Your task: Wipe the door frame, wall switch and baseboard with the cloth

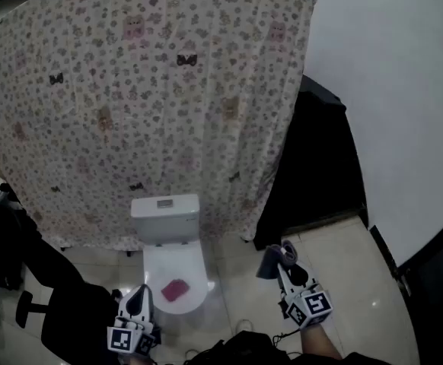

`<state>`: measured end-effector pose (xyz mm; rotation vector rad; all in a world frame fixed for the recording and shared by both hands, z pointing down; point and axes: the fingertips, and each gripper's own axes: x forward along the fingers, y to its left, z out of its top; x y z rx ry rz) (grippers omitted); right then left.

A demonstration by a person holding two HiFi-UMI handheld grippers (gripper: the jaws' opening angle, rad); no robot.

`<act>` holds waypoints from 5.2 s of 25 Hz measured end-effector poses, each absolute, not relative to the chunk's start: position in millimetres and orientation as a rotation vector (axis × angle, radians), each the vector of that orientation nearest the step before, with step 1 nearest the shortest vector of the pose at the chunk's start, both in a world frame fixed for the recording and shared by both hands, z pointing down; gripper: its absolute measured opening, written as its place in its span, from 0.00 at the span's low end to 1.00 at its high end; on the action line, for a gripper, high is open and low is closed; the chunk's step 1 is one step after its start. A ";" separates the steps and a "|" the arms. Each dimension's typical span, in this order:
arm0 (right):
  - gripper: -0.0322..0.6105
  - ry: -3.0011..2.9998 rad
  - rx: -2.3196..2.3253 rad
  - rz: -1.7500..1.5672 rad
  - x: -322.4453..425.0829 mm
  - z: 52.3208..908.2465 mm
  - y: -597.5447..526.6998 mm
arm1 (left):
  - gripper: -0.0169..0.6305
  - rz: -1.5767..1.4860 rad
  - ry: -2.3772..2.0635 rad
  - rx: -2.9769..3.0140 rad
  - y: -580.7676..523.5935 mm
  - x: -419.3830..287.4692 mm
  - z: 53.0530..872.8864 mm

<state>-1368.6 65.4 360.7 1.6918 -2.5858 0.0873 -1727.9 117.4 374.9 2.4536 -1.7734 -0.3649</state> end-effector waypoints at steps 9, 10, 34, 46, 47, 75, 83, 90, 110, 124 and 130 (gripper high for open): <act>0.19 -2.493 1.935 0.041 -1180.2 361.1 30.6 | 0.03 -0.397 -1.553 2.616 28.1 -1531.0 351.7; 0.19 -2.466 1.984 0.031 -1153.5 359.8 30.3 | 0.03 -0.402 -1.512 2.646 14.6 -1503.6 349.1; 0.19 -1.566 2.790 0.112 -763.7 384.1 125.9 | 0.03 -0.316 -0.274 2.950 -135.8 -954.6 349.4; 0.19 -1.215 2.950 -0.035 -612.1 324.8 46.6 | 0.03 -0.333 0.102 2.941 -242.6 -711.8 328.1; 0.19 -1.188 2.953 -0.026 -603.9 326.5 45.9 | 0.03 -0.328 0.129 2.938 -242.6 -697.3 327.8; 0.19 -1.145 3.104 -0.008 -126.1 331.7 64.3 | 0.03 -0.123 0.237 2.989 -235.3 -237.2 334.6; 0.19 -1.073 3.050 -0.080 -33.3 298.3 56.9 | 0.03 -0.082 0.404 2.941 -216.1 -111.9 334.4; 0.19 -1.026 2.983 -0.234 74.1 242.8 12.1 | 0.03 -0.171 0.510 2.907 -243.0 19.8 321.7; 0.19 -0.844 2.749 -0.529 310.6 51.0 -97.4 | 0.03 -0.299 0.443 2.908 -281.7 183.6 250.2; 0.19 -0.770 2.780 -0.506 339.8 56.3 -76.3 | 0.03 -0.226 0.373 2.938 -263.0 168.4 262.4; 0.19 -0.700 2.799 -0.487 343.1 58.6 -55.4 | 0.03 -0.202 0.393 2.924 -257.7 167.6 267.6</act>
